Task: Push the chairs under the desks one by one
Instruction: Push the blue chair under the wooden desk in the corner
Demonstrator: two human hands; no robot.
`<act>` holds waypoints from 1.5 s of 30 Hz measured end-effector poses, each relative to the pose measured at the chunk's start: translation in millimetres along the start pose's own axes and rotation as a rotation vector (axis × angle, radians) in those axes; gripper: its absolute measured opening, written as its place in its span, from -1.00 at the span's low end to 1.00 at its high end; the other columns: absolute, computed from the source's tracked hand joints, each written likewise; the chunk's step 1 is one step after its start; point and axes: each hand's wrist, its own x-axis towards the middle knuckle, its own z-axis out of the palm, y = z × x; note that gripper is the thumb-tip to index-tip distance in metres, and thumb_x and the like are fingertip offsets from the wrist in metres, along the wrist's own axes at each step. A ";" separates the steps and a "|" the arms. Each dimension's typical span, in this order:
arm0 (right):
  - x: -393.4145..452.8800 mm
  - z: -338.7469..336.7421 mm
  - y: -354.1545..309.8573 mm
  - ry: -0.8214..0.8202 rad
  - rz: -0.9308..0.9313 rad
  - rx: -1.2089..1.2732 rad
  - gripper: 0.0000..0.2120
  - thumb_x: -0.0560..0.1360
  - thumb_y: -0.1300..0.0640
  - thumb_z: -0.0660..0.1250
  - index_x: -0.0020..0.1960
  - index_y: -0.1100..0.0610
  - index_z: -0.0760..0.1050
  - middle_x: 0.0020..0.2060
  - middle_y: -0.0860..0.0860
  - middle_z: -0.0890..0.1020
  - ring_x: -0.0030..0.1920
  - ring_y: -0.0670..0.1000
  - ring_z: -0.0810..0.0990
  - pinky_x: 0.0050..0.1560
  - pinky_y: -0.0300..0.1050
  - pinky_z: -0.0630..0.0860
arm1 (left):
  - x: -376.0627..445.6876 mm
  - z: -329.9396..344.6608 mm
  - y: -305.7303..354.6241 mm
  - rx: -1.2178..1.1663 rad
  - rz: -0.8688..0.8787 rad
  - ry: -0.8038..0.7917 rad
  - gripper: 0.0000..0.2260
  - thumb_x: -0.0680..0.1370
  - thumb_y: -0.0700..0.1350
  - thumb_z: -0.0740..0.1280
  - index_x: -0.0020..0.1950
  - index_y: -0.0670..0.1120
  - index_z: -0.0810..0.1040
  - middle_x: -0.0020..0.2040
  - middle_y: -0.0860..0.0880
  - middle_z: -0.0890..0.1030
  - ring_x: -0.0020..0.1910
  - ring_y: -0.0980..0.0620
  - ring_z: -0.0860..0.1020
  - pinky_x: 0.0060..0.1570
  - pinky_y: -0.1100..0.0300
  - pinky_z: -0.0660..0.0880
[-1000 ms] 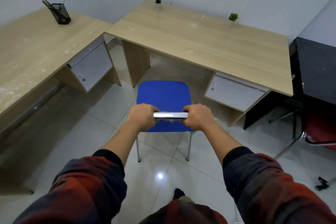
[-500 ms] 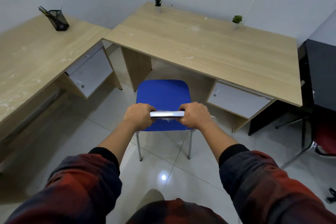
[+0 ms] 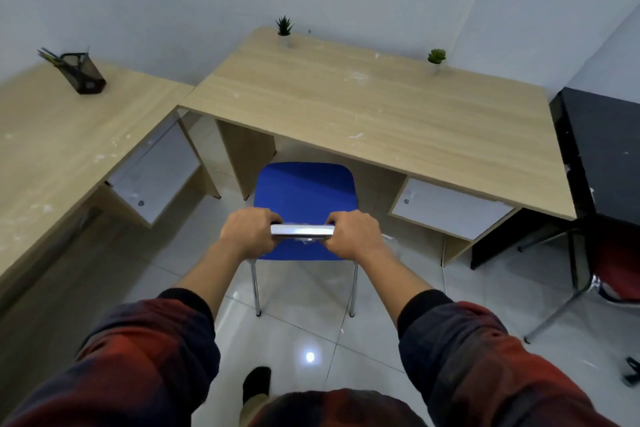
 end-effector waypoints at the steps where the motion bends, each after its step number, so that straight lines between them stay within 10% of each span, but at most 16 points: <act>1: 4.0 -1.0 -0.7 -0.006 0.015 -0.011 -0.74 0.43 -0.14 0.35 0.07 -0.07 0.58 -0.14 -0.08 0.67 -0.18 0.02 0.61 -0.17 -0.10 0.56 | 3.9 -0.3 -2.4 0.007 0.011 0.016 -0.79 0.53 0.09 0.34 0.13 0.12 0.64 -0.08 0.13 0.66 -0.18 0.11 0.58 -0.25 0.23 0.52; 22: 28.1 9.7 -100.0 -0.089 0.238 -0.078 -0.63 0.48 -0.20 0.31 0.09 0.05 0.60 -0.15 -0.01 0.65 -0.20 0.01 0.61 -0.26 -0.15 0.53 | 32.3 -18.8 -108.4 0.002 0.278 -0.063 -0.77 0.53 0.09 0.35 0.17 0.09 0.60 -0.01 0.13 0.63 -0.11 0.10 0.56 -0.09 0.12 0.57; 45: 53.7 -17.4 -56.5 -0.121 0.327 -0.029 -0.68 0.40 0.05 0.34 0.14 -0.06 0.61 -0.08 -0.08 0.66 -0.11 -0.01 0.59 -0.11 -0.10 0.58 | 73.8 -23.3 -62.3 0.057 0.206 -0.014 -0.75 0.46 -0.08 0.33 0.10 0.09 0.63 -0.08 0.06 0.62 -0.20 0.01 0.48 -0.30 0.18 0.37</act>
